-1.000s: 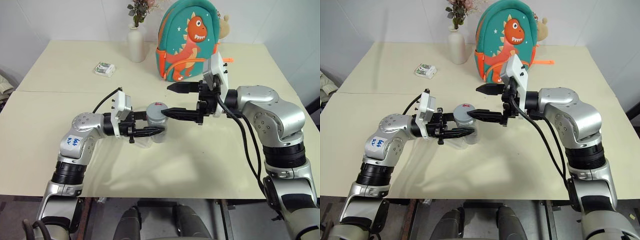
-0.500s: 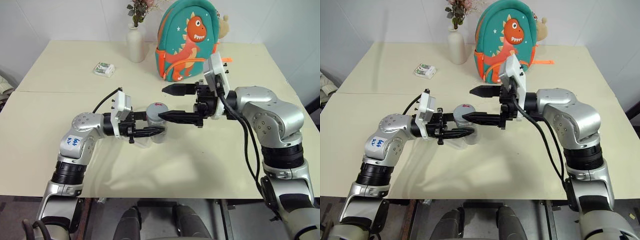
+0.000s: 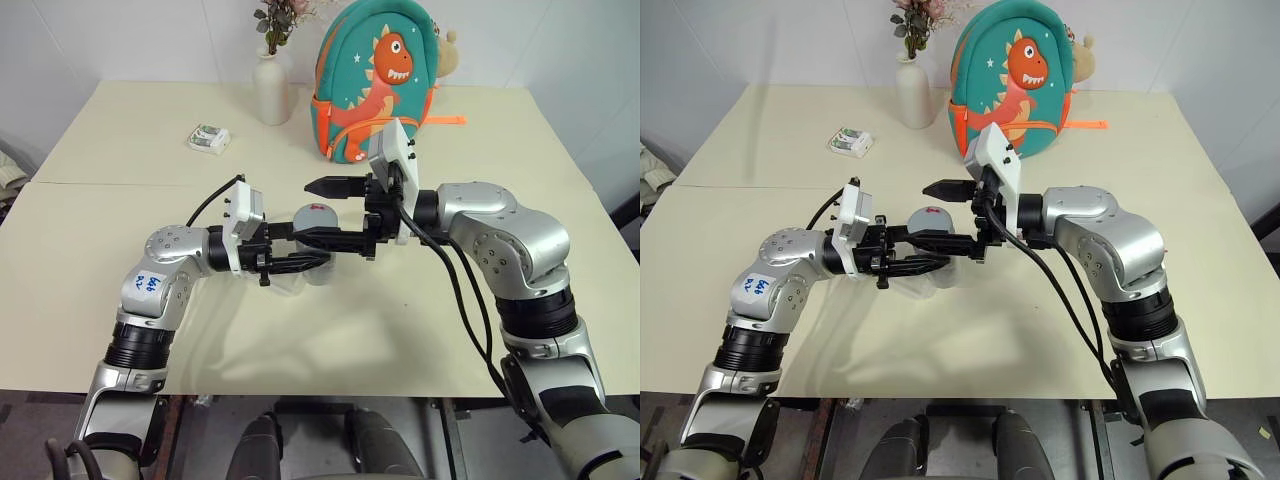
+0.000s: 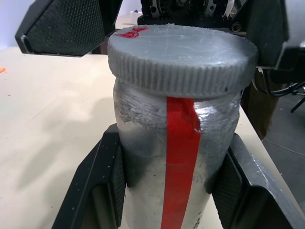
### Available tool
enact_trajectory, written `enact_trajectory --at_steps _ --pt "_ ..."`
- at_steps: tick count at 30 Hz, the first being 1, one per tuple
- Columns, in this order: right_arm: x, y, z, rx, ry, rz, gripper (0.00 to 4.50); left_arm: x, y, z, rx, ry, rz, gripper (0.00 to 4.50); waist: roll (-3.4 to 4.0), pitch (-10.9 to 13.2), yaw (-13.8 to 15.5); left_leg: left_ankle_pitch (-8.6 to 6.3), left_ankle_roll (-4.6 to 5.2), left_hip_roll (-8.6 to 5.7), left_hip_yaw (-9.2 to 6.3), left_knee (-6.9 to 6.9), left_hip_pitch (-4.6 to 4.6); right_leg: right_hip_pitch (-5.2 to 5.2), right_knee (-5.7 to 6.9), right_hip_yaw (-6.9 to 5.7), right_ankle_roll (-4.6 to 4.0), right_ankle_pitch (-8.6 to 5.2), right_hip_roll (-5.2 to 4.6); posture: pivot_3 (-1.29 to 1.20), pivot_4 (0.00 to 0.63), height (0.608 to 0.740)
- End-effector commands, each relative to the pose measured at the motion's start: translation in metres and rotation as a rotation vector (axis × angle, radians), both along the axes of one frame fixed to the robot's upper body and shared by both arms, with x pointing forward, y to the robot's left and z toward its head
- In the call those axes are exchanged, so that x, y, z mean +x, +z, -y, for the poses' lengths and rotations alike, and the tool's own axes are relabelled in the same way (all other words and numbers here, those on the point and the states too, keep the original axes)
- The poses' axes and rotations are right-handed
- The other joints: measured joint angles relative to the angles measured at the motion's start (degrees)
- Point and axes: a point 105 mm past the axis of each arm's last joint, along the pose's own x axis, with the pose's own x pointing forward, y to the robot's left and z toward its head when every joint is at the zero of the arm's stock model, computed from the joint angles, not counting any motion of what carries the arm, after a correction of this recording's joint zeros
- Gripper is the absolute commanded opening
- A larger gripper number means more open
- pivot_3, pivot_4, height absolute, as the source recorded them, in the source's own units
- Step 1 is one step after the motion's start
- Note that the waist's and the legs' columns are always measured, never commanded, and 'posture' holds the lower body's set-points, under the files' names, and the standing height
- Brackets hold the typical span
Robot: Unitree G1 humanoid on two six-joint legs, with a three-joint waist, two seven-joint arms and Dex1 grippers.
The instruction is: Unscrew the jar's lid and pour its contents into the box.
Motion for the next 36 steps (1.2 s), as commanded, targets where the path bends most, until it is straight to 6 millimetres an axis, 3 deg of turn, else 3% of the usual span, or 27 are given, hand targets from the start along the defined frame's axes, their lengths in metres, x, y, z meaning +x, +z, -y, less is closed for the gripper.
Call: enact_trajectory --at_steps 1,12,26,36 --pt "0.005 0.006 0.009 0.004 -0.035 0.038 4.48 -0.005 0.009 0.001 -0.008 -0.018 0.042 1.97 0.0 0.0 0.0 0.0 0.0 0.0 0.0 0.0 0.0 0.0 -0.01 0.0 0.0 0.0 0.0 0.0 0.15 0.74" --pt "0.008 0.003 0.033 -0.02 -0.061 0.015 4.48 -0.005 0.009 0.0 -0.006 -0.016 0.042 1.97 0.0 0.0 0.0 0.0 0.0 -0.01 0.01 0.0 -0.01 0.0 -0.02 0.0 0.0 0.0 -0.01 0.0 0.15 0.74" --pt "0.012 0.003 0.048 -0.014 -0.072 -0.016 4.48 -0.005 0.009 -0.001 -0.001 -0.018 0.041 1.97 0.0 0.0 0.1 0.0 0.0 -0.01 0.01 0.01 -0.01 0.0 -0.02 0.0 0.0 0.0 0.0 0.0 0.15 0.74" --pt "0.001 -0.003 0.054 -0.03 -0.01 -0.043 4.48 -0.005 0.009 -0.001 0.0 -0.02 0.041 1.97 0.0 0.0 0.1 0.0 0.0 -0.01 0.01 0.02 -0.01 0.0 -0.02 0.0 0.0 0.0 0.0 0.0 0.15 0.74"
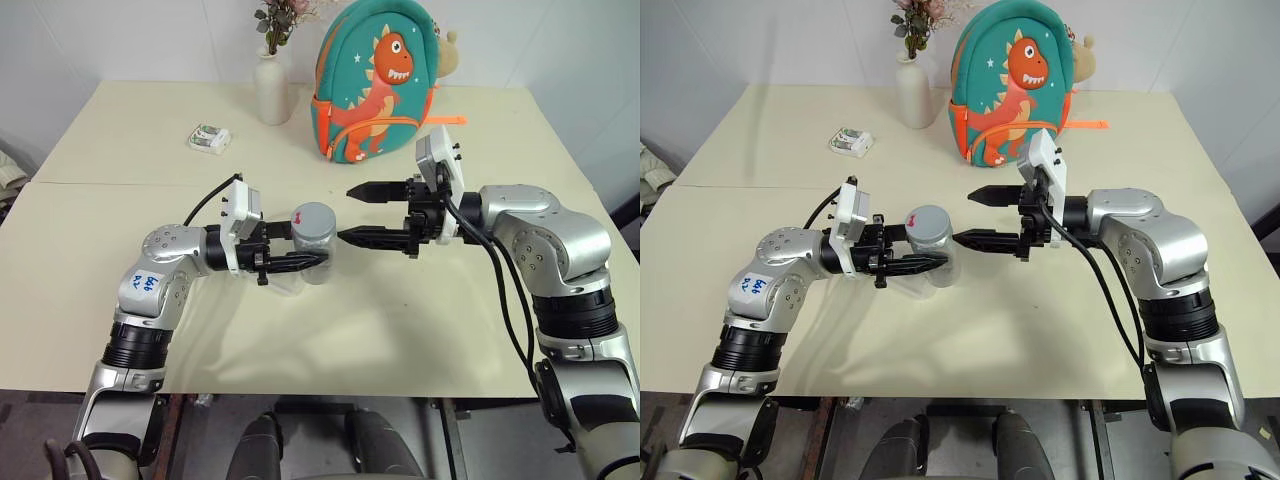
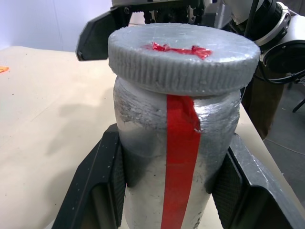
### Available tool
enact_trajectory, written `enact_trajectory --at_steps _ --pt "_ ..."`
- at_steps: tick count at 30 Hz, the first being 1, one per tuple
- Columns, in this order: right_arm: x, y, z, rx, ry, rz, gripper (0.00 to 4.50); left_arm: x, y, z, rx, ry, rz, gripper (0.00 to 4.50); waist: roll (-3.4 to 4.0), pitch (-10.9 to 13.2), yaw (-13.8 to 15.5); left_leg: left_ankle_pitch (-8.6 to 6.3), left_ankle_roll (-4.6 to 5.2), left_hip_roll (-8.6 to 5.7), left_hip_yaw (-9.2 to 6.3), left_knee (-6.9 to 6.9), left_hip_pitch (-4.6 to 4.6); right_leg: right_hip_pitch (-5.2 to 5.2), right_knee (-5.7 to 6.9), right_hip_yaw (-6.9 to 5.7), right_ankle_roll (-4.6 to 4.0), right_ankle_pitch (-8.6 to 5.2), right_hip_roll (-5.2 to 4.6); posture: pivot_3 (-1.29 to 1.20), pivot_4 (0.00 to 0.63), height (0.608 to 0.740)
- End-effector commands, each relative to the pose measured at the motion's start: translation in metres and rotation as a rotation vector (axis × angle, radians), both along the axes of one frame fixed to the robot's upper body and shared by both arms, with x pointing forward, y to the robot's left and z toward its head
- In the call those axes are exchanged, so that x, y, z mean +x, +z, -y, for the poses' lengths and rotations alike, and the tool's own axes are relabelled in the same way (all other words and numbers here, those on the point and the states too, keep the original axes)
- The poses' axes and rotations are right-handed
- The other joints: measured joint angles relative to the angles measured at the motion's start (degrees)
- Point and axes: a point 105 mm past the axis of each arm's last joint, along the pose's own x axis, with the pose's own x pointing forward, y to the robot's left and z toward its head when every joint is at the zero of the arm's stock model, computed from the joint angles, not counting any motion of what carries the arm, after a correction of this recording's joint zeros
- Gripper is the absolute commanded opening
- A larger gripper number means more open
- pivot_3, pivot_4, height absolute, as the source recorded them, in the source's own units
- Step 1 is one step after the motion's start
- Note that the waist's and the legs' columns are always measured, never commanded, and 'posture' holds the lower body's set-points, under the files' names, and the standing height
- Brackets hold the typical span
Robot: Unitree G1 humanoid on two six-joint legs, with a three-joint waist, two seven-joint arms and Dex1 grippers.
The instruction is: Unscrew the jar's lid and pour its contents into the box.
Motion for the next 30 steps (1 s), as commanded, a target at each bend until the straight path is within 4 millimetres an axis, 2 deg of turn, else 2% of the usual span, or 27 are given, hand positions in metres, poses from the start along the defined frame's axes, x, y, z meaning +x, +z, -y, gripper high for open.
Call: enact_trajectory --at_steps 1,10,18,22,30 --pt "-0.01 0.011 0.003 0.006 0.044 0.037 4.48 -0.005 0.008 0.002 -0.003 -0.024 0.039 1.97 0.0 0.0 0.0 0.0 0.0 0.0 0.01 0.01 0.0 0.0 0.0 0.0 0.0 0.0 0.0 0.0 0.15 0.74" --pt "-0.023 0.024 -0.007 0.056 0.119 0.024 4.48 -0.005 0.007 0.0 -0.004 -0.019 0.037 1.97 0.0 0.0 0.0 0.0 0.0 0.0 0.0 0.01 0.0 0.0 0.0 0.0 0.0 0.0 0.0 0.0 0.15 0.74" --pt "-0.022 0.031 -0.031 0.074 0.152 0.049 4.48 -0.004 0.007 0.002 -0.009 -0.021 0.038 1.97 0.0 0.0 0.0 0.0 0.0 0.0 -0.01 0.01 0.01 0.0 0.02 -0.01 0.0 0.0 0.0 0.0 0.15 0.74" --pt "-0.023 0.029 -0.042 0.065 0.176 0.051 4.48 -0.004 0.007 0.002 -0.008 -0.021 0.038 1.97 0.0 0.0 0.0 0.0 0.0 0.0 -0.01 0.01 0.0 0.0 0.01 -0.01 0.0 0.0 -0.01 0.0 0.15 0.74" --pt "-0.022 0.022 -0.052 0.042 0.184 0.055 4.48 -0.005 0.007 0.001 -0.01 -0.018 0.038 1.97 0.0 0.0 -0.1 0.0 0.0 0.0 -0.01 0.01 0.0 0.0 0.03 -0.01 0.0 0.0 0.0 0.0 0.15 0.74"
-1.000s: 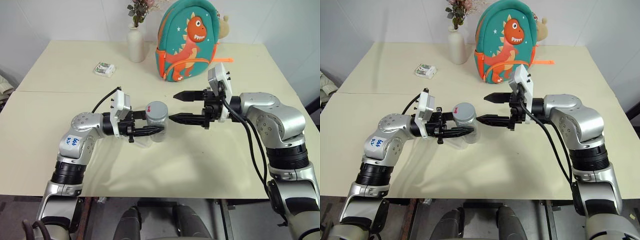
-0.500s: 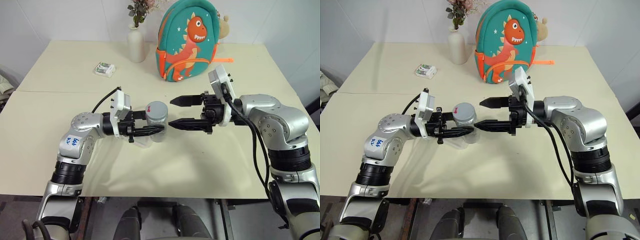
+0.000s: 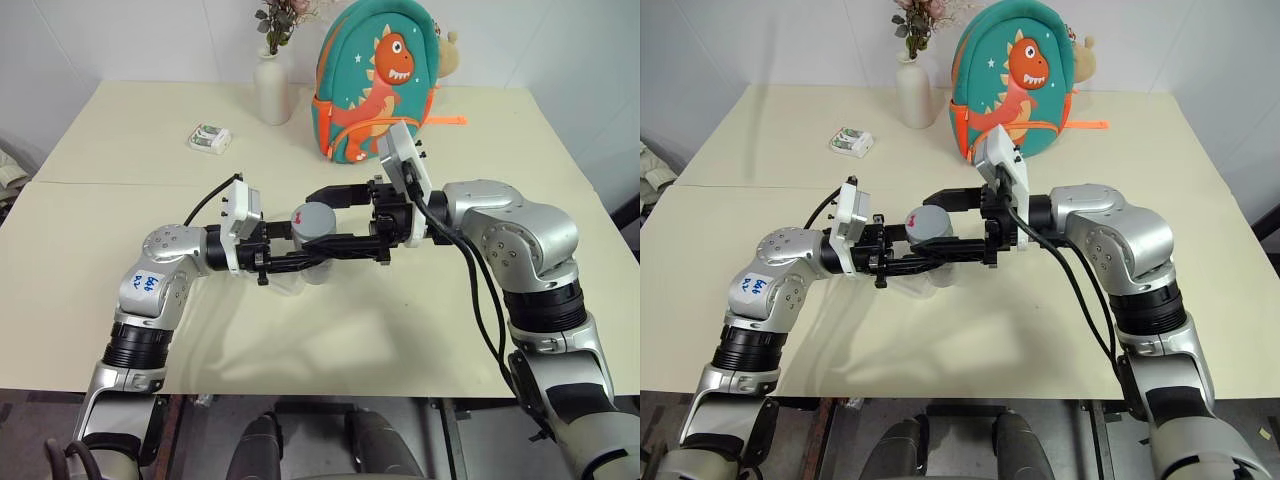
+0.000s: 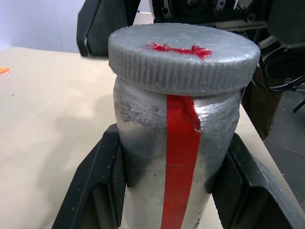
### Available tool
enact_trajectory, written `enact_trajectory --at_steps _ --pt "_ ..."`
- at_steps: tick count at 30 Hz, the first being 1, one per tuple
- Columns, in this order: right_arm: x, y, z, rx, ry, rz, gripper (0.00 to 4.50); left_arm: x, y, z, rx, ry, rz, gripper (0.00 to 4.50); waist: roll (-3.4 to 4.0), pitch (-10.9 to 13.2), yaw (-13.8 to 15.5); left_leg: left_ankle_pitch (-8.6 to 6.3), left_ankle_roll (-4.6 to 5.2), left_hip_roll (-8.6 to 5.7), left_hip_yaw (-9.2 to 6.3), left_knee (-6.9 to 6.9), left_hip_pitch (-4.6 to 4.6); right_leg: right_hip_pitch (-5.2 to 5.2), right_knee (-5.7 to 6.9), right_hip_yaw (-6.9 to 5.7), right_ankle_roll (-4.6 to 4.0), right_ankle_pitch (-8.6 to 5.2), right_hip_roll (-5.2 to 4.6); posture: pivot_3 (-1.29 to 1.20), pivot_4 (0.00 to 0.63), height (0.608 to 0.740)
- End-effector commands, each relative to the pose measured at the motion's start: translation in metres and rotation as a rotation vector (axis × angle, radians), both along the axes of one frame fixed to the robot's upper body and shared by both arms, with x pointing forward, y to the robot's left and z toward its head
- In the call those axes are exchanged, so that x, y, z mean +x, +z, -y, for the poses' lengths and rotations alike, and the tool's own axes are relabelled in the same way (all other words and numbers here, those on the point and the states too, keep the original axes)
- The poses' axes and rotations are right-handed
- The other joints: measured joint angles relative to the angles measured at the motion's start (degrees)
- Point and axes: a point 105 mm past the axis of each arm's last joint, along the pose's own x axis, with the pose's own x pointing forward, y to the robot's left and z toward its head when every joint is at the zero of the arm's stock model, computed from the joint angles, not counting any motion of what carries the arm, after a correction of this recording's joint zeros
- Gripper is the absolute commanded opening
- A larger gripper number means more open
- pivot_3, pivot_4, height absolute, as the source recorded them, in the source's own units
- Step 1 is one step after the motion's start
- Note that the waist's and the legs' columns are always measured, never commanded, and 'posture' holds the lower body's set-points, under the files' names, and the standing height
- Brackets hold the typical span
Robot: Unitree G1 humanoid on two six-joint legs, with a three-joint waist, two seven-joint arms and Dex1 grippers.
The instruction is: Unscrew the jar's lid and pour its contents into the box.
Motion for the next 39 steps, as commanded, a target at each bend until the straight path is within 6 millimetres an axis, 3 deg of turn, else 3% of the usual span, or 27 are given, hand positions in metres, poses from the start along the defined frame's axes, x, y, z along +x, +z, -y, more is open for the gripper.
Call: enact_trajectory --at_steps 1,7,10,14,21,28,35,39 --pt "-0.002 0.009 -0.005 0.012 0.012 0.057 4.48 -0.005 0.007 0.001 -0.007 -0.017 0.037 1.97 0.0 0.0 0.0 0.0 0.0 0.0 0.0 0.0 0.0 0.0 0.0 0.0 0.0 0.0 0.0 0.0 0.15 0.74" --pt "0.0 0.008 -0.006 0.011 0.005 0.06 4.48 -0.005 0.007 0.001 -0.008 -0.015 0.037 1.97 0.0 0.0 0.0 0.0 0.0 -0.01 0.0 0.0 0.0 0.0 0.0 0.0 0.0 0.0 -0.01 0.0 0.15 0.74" --pt "0.001 0.009 -0.006 0.017 -0.004 0.063 3.87 -0.005 0.007 0.001 -0.007 -0.016 0.038 1.97 0.0 0.0 0.0 0.0 0.0 0.0 0.0 0.0 0.0 0.0 0.01 0.0 0.0 0.0 0.0 0.0 0.15 0.74" --pt "0.001 0.012 -0.007 0.035 0.0 0.067 2.61 -0.005 0.008 0.001 -0.007 -0.015 0.038 1.97 0.0 0.0 0.0 0.0 0.0 0.0 0.0 0.0 0.0 0.0 0.0 0.0 0.0 0.0 0.0 0.0 0.15 0.74" --pt "-0.009 0.026 -0.009 0.109 0.054 0.038 2.61 -0.006 0.007 0.0 -0.005 -0.016 0.035 1.97 0.0 0.0 0.0 0.0 0.0 0.0 0.0 0.0 0.0 0.0 0.01 0.0 0.0 0.0 0.0 0.0 0.15 0.74" --pt "-0.016 0.054 -0.005 0.251 0.072 -0.047 2.61 -0.008 0.003 -0.001 0.018 -0.02 0.031 1.97 0.09 0.1 -0.1 0.0 0.0 0.01 -0.04 0.0 0.0 -0.01 0.05 -0.01 0.0 0.0 0.0 0.0 0.15 0.74" --pt "-0.015 0.054 0.004 0.235 0.03 -0.023 2.61 -0.008 0.003 -0.001 0.024 -0.022 0.033 1.97 0.18 0.1 0.0 0.01 -0.01 0.0 -0.07 -0.01 -0.02 0.0 0.02 -0.06 -0.02 -0.01 -0.02 0.0 0.15 0.74" --pt "-0.002 0.044 0.024 0.204 -0.094 0.04 2.61 -0.008 0.005 -0.002 0.02 -0.018 0.038 1.97 0.18 0.1 0.1 0.01 -0.01 -0.02 -0.05 -0.01 -0.02 0.0 0.0 -0.06 -0.02 -0.01 -0.03 0.0 0.15 0.74"
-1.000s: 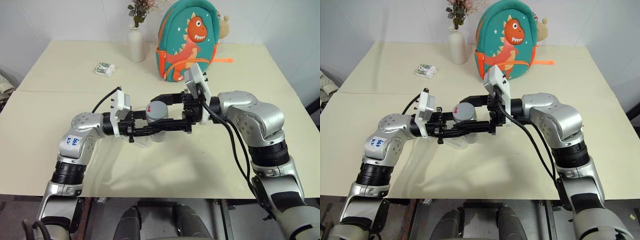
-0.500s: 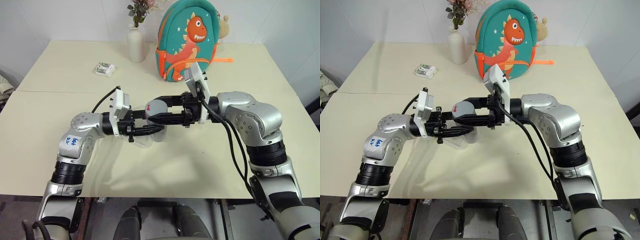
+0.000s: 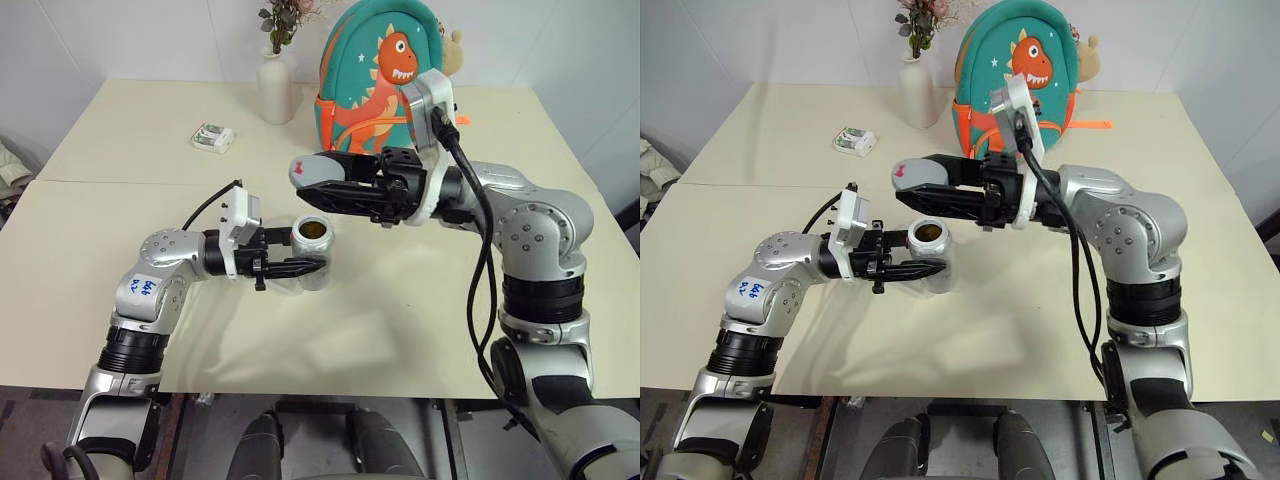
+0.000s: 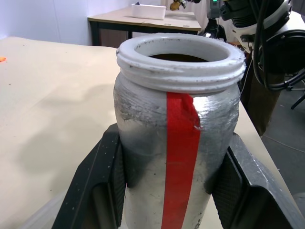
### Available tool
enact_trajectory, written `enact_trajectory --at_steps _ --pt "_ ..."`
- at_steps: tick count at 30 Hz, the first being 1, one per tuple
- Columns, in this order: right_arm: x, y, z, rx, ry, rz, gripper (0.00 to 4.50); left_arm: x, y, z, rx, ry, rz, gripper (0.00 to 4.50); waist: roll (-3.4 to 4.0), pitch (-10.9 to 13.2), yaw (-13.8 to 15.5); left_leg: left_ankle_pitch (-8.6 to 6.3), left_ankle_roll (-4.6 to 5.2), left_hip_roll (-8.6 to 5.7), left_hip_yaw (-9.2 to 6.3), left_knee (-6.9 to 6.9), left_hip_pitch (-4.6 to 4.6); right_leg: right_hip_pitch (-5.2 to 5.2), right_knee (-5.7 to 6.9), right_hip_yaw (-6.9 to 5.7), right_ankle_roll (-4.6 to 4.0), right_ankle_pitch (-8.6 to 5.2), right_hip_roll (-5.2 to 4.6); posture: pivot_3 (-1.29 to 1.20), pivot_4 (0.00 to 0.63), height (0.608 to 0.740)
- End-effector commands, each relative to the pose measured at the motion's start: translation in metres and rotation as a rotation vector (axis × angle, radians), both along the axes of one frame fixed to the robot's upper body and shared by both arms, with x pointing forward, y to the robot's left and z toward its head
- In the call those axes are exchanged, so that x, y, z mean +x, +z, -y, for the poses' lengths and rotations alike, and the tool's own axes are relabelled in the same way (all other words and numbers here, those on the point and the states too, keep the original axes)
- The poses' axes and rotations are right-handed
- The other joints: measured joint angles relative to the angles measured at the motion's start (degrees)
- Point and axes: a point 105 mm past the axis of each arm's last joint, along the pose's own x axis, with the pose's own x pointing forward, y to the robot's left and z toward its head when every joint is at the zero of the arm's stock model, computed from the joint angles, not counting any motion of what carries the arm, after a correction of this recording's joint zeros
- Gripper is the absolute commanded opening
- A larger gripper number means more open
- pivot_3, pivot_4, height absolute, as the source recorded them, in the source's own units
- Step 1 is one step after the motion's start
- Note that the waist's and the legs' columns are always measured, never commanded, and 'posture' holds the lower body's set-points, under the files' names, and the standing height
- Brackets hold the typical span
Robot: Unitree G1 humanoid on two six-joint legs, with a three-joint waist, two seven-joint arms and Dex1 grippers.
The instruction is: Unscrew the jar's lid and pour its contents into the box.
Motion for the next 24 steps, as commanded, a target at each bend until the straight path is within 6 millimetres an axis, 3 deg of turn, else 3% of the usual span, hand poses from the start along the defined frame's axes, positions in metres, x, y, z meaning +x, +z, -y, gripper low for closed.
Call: enact_trajectory --at_steps 1,6,14,22,24 --pt "0.007 0.004 0.024 0.017 -0.123 0.095 2.61 -0.004 0.011 0.001 -0.006 -0.016 0.057 1.97 0.0 0.0 0.0 0.0 0.0 0.0 0.0 0.0 -0.01 0.0 -0.02 0.0 0.0 0.0 0.0 0.0 0.15 0.74" --pt "0.038 -0.021 0.08 -0.015 -0.45 0.132 2.61 -0.006 0.016 -0.002 -0.032 -0.009 0.064 1.97 0.0 0.0 0.1 0.0 0.0 -0.01 0.02 -0.01 -0.01 0.0 -0.04 0.01 0.0 0.0 0.01 0.0 0.15 0.74" --pt "0.055 -0.118 0.142 -0.212 -0.754 0.097 2.61 -0.005 0.021 -0.004 -0.037 -0.013 0.068 1.97 0.0 0.0 -0.2 0.0 0.01 0.0 0.11 -0.01 0.04 0.01 0.0 0.11 0.01 0.0 0.05 0.0 0.15 0.74" --pt "0.054 -0.178 0.171 -0.217 -0.891 -0.001 2.61 -0.001 0.029 -0.004 -0.056 -0.013 0.074 1.97 0.0 0.0 -0.1 0.09 0.03 -0.04 0.11 0.04 0.11 0.08 0.11 0.14 0.04 0.02 0.06 0.0 0.15 0.74" --pt "0.054 -0.176 0.171 -0.176 -0.891 -0.026 3.29 -0.001 0.029 -0.004 -0.059 -0.011 0.074 1.97 0.01 0.0 -0.2 0.09 0.03 -0.04 0.13 0.04 0.12 0.08 0.11 0.16 0.05 0.02 0.05 0.0 0.15 0.74"
